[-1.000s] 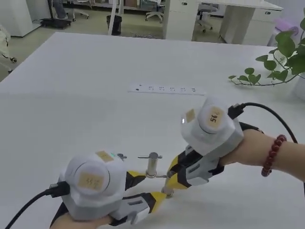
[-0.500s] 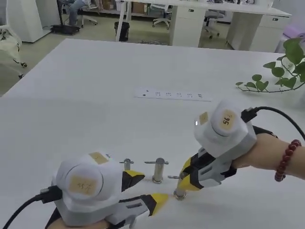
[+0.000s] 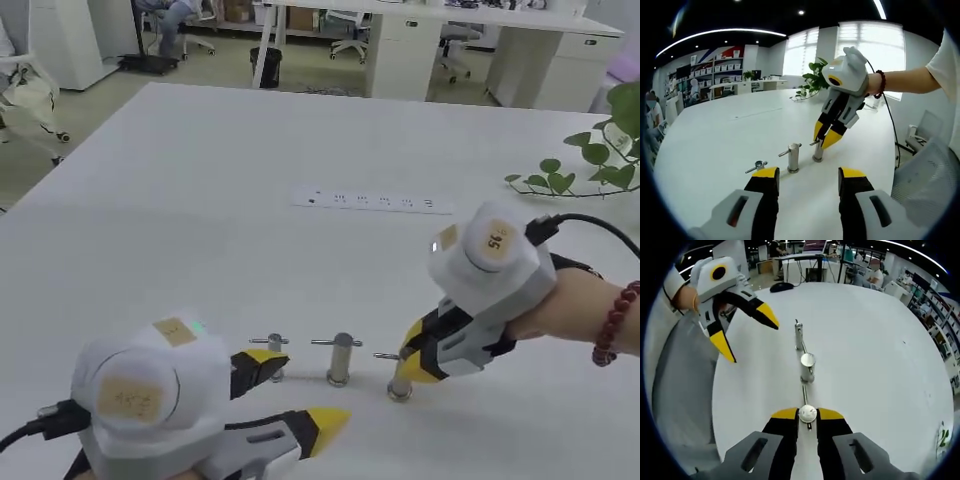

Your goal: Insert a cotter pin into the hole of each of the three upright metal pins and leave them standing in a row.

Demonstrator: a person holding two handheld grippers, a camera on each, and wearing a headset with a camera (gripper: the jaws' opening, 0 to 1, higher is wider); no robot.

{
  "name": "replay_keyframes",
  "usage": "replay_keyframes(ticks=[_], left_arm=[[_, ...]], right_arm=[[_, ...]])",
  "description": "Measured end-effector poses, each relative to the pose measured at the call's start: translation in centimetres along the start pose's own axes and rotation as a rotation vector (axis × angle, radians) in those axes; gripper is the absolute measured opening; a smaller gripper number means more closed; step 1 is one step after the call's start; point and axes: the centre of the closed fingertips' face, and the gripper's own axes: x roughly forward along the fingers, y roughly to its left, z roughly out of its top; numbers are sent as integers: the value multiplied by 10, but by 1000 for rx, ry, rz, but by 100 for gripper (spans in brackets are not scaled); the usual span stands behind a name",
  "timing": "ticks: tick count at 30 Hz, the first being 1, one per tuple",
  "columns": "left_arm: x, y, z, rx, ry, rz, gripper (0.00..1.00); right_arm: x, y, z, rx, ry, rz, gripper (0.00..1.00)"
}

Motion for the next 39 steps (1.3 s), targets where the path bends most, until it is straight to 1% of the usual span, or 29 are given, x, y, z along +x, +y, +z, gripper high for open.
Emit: replay_keyframes(ticks=[6,12,14,16,18,20,22,25,29,31,34,36,39], left_arm=[[-11,6,-1,4,-1,17,49],[-16,10,-1,7,-9,25,55],[-18,13,-2,6,-9,35,57],[-21,14,-1,11,-14,42,57],[-22,15,-1,15,-16,45,59],[-23,16,-1,21,-16,45,61],[-24,16,-1,26,-13,43,62],[-25,16,-3,32,-6,43,64],[-26,16,-4,39,-1,39,65],[-26,15,-4,37,0,38,66],[-27,15,-3,33,-4,36,66],[-28,16,-2,34,-6,39,67],[-30,18,0,34,-10,44,68]], right_arm=[[0,-7,-3,12,0,-4,14],[-1,-11,-4,11,0,-1,14],[-1,-12,-4,9,-1,0,14],[-1,-13,-4,14,-7,6,14],[-1,-14,-5,5,-13,15,14],[-1,-15,-5,22,-18,21,14],[-1,-15,-4,19,-27,25,14],[-1,-14,-4,27,-33,27,15],[-1,-14,-4,18,-45,29,16],[-1,-15,-2,18,-59,27,18],[-2,-15,-3,23,-63,24,22],[-5,-12,-2,22,-74,23,25],[-11,-10,0,60,-101,8,29]])
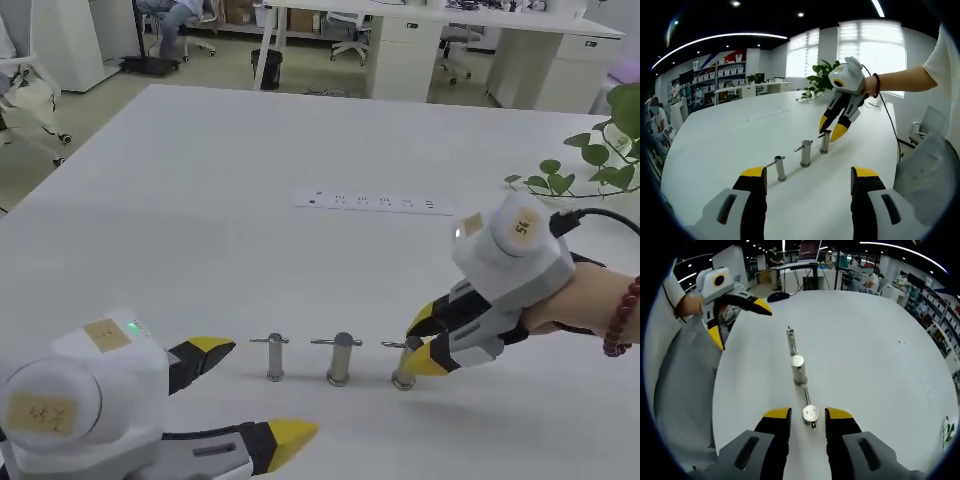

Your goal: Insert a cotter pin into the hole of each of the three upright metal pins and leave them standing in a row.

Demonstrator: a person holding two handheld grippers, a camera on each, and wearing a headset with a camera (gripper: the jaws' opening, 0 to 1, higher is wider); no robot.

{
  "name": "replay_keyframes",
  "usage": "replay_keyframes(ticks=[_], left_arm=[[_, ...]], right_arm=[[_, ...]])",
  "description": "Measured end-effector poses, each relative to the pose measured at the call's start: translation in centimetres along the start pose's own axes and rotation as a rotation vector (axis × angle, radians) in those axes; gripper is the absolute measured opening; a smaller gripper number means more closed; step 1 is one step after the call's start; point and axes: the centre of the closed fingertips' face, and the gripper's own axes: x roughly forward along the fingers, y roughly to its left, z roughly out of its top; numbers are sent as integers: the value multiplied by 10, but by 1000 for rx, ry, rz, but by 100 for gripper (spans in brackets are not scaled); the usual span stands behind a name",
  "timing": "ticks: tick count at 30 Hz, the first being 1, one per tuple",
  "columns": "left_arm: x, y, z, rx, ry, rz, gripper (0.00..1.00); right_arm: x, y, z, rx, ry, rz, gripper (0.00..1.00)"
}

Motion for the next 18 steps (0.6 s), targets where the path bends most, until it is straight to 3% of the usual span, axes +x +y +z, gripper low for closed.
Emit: replay_keyframes(ticks=[5,18], left_arm=[[-5,5,2,-12,-3,9,69],[-25,11,3,-20,12,26,75]], right_arm=[[-12,6,9,116,-71,-42,40],[-44,37,28,224,-228,-151,62]])
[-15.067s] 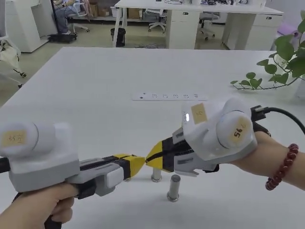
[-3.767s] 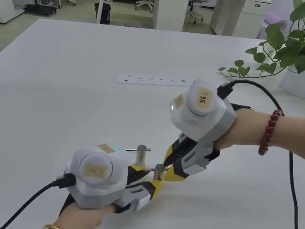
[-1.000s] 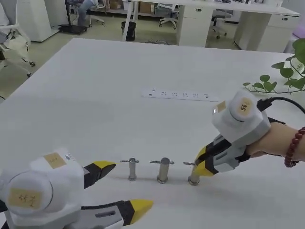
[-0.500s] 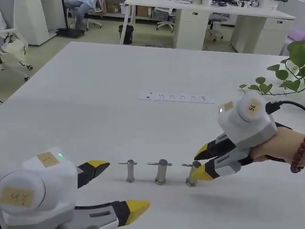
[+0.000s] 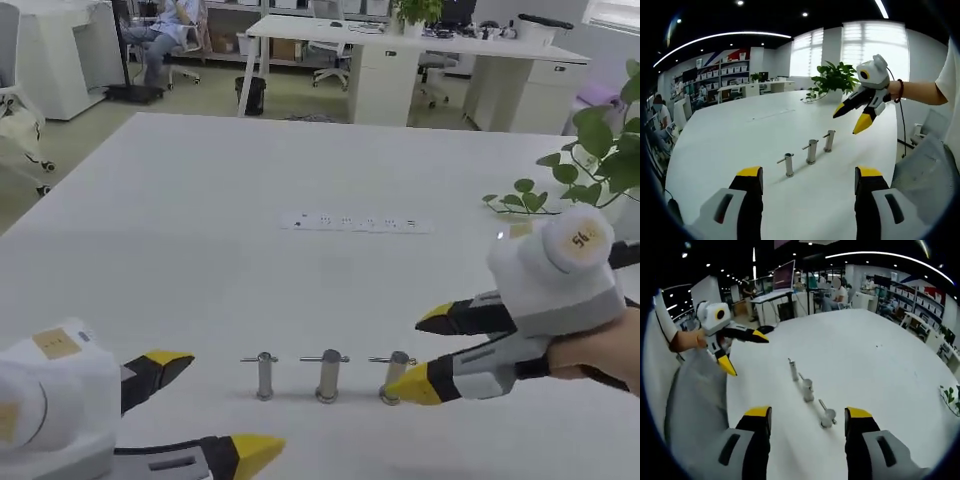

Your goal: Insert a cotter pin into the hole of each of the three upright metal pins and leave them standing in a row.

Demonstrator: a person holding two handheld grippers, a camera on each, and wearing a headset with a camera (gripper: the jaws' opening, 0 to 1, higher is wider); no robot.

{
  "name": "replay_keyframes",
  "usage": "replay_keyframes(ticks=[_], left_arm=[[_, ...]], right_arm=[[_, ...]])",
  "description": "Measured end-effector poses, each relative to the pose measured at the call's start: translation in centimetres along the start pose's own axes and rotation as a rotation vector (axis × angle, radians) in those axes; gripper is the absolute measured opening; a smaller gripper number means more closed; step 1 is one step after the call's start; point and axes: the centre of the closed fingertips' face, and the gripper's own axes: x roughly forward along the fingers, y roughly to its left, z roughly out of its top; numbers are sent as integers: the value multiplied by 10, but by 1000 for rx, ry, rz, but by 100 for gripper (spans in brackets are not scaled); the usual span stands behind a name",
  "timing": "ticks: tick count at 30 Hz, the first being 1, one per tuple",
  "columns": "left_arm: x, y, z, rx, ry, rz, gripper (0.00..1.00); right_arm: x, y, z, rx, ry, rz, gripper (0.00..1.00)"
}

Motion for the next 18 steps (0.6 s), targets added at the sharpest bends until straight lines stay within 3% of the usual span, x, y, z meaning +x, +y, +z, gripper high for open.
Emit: replay_keyframes(ticks=[2,11,15,18], left_arm=[[-2,1,0,5,-1,11,75],[-17,9,-1,-26,5,58,74],[-21,9,-4,-53,5,75,74],[-24,9,-5,-59,5,87,74]], right_arm=[[-3,2,2,57,-43,-25,64],[-18,13,-14,145,-116,-103,70],[-22,19,-18,217,-191,-125,75],[-21,24,-28,193,-166,-138,76]])
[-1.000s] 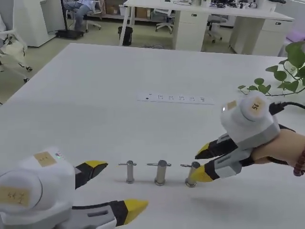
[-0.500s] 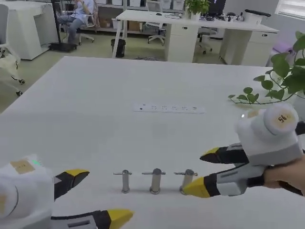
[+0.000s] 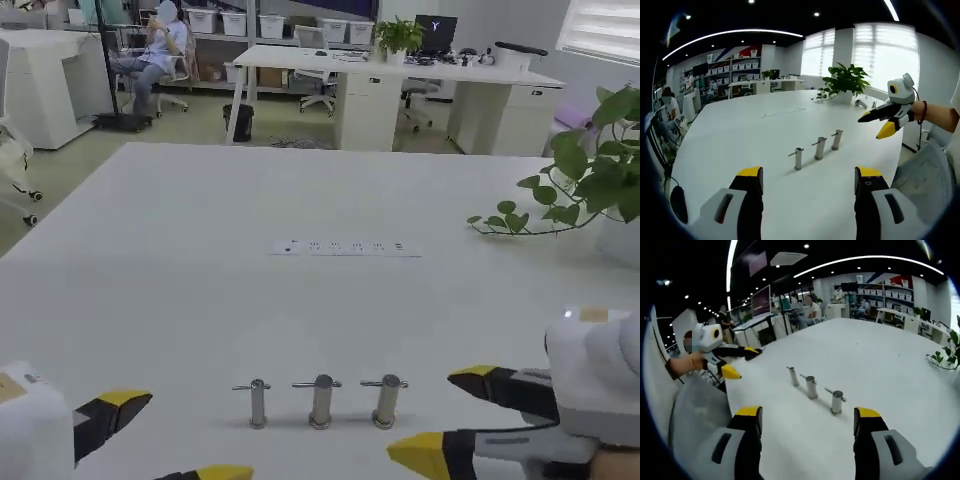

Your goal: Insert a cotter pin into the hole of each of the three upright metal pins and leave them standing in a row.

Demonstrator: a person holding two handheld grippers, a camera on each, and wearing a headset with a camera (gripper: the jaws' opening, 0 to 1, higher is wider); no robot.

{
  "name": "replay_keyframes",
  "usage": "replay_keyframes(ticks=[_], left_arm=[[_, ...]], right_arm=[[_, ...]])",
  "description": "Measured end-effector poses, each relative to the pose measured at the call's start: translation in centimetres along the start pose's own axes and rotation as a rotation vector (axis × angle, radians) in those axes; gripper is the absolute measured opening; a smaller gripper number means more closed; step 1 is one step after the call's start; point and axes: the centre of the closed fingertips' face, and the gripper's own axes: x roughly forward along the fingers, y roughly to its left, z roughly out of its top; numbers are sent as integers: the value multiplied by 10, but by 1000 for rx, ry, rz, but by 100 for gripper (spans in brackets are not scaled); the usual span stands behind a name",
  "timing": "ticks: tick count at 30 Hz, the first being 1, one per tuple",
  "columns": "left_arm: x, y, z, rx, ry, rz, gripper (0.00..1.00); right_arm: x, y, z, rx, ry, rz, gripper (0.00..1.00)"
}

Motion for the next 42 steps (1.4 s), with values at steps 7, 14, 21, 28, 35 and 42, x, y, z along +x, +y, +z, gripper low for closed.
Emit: replay_keyframes(ticks=[7,14,21,28,35,42], left_arm=[[-3,-1,-1,17,7,7,79],[-3,-2,-5,-24,-9,24,87],[-7,-5,-1,-1,-15,24,96],[-8,-4,-3,7,-7,36,99],[-10,-4,-5,-7,-16,45,99],[-11,1,-6,-21,-27,81,98]], right_arm=[[-4,9,-13,1,-13,-17,86],[-6,5,-22,18,3,-70,94],[-11,5,-28,27,-3,-92,97],[-12,13,-29,34,-21,-77,100],[-11,13,-30,26,-16,-81,100],[-9,16,-28,27,-22,-78,100]])
